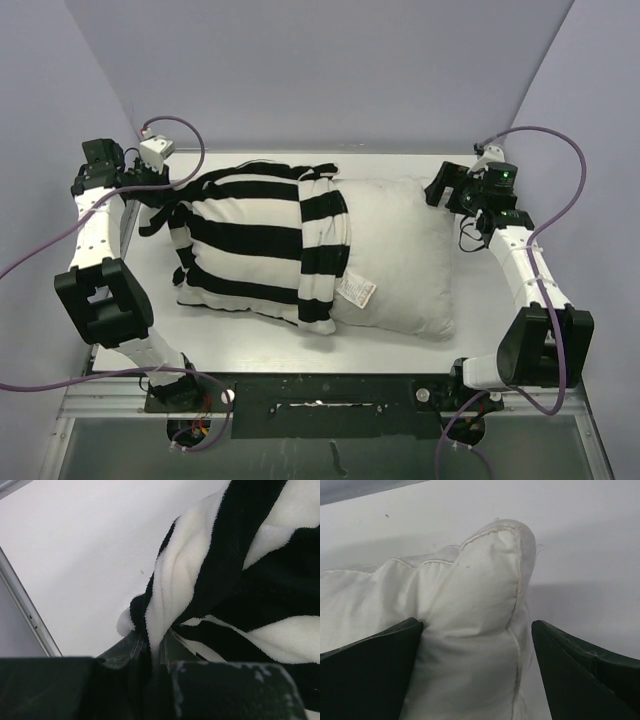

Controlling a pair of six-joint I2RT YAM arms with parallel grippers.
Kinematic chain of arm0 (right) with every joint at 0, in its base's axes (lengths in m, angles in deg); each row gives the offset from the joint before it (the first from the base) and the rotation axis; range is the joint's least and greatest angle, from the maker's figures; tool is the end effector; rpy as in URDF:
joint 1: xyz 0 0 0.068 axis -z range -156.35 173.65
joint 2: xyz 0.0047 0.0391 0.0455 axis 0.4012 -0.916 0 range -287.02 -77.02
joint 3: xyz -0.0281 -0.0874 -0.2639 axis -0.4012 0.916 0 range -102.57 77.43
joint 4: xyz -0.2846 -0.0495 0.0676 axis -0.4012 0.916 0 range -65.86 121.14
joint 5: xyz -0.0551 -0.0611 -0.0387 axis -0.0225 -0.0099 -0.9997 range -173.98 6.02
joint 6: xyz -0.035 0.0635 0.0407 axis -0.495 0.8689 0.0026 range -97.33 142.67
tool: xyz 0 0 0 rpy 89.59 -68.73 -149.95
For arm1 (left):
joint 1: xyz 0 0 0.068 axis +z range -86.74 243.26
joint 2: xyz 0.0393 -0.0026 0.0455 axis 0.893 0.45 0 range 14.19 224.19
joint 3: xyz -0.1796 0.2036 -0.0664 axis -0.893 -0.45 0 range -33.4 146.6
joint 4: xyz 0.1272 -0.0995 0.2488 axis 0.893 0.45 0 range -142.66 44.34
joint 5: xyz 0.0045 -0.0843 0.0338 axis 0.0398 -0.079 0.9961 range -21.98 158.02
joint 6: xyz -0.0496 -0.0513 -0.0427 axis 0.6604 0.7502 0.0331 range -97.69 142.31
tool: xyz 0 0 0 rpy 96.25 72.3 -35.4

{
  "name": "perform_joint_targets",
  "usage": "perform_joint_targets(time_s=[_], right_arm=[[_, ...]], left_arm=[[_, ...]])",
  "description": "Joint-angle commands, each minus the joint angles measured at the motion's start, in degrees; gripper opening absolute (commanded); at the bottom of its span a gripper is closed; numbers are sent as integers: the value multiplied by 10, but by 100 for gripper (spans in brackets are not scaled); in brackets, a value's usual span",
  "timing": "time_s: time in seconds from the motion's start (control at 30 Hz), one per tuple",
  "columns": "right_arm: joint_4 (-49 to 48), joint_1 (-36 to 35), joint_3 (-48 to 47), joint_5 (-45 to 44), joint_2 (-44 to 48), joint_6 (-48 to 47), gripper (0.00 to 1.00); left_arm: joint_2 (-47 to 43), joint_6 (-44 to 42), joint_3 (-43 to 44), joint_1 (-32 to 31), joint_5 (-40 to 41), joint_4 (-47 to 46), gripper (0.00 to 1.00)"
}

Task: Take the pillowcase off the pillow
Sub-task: Remove the pillow from the pillowcase.

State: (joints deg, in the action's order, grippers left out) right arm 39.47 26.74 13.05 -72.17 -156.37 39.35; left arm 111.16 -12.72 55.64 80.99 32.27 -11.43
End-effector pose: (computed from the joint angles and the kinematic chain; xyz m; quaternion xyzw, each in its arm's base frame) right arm 0.3836 -0.0057 0.2915 0.0976 0.8587 0.1472 0.4810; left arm 0.4203 0.0899 0.3023 0.2400 0.8657 -0.1102 0.4253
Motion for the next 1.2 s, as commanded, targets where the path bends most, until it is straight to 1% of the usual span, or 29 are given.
perform_joint_targets(time_s=[0.0,0.07,0.1,0.27,0.33,0.37,0.4,0.47,0.53,0.6,0.7,0.8,0.93,1.03,1.17], right_arm=[[-89,17,25,141,-14,112,98],[-151,18,43,190,-29,163,99],[-190,18,51,205,-36,186,93],[-248,22,47,266,-68,271,45],[-273,30,48,300,-76,296,24],[-283,33,48,313,-78,306,11],[-285,35,47,322,-78,312,1],[-267,43,40,324,-76,307,0],[-201,59,17,292,-65,265,0],[-114,76,-12,223,-53,196,0],[-51,112,-34,133,-42,133,0],[-42,150,-26,73,-28,121,0],[-66,195,8,57,-9,159,0],[-79,216,33,44,5,178,0],[-62,241,34,28,15,185,0]], left_arm=[[-44,-13,7,10,-9,-27,0],[-48,-12,8,12,-26,-24,0],[-50,-13,6,12,-28,-24,0],[-58,-17,-2,12,-31,-27,0],[-58,-18,-2,12,-32,-25,0],[-59,-17,-2,12,-34,-25,0],[-59,-16,-3,12,-36,-25,0],[-60,-18,-4,12,-36,-25,0],[-62,-29,-2,12,-31,-21,0],[-67,-58,1,16,-15,-18,0],[-77,-118,-7,43,30,-37,0],[-74,-162,-2,92,47,-52,0],[-57,-196,15,163,31,-49,0],[-48,-219,11,195,28,-51,0],[-44,-255,-9,220,38,-73,0]])
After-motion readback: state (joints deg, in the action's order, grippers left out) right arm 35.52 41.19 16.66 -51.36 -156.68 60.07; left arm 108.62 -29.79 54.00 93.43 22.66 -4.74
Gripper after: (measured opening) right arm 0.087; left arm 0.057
